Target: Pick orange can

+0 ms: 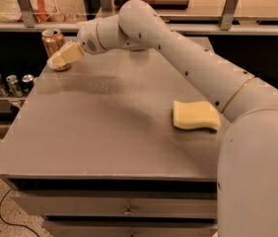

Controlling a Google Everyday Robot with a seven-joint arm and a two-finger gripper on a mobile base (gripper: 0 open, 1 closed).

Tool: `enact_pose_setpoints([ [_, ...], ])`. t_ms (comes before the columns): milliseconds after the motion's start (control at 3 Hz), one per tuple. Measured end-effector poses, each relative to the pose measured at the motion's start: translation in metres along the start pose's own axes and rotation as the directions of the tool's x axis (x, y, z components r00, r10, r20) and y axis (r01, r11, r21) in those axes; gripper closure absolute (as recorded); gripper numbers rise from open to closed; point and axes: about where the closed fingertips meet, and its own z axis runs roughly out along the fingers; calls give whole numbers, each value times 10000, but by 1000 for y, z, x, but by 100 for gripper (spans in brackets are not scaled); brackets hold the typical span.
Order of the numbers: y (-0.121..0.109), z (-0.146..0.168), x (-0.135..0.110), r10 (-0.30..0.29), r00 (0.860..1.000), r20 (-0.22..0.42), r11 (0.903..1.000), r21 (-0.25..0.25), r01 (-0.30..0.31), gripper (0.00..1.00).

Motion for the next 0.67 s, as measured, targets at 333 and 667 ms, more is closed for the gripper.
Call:
enact_pose_setpoints([
  [333,0,19,3,222,9997,140,9997,70,-223,0],
  [667,-2,34,3,408,9984,388,9989,216,-417,0],
])
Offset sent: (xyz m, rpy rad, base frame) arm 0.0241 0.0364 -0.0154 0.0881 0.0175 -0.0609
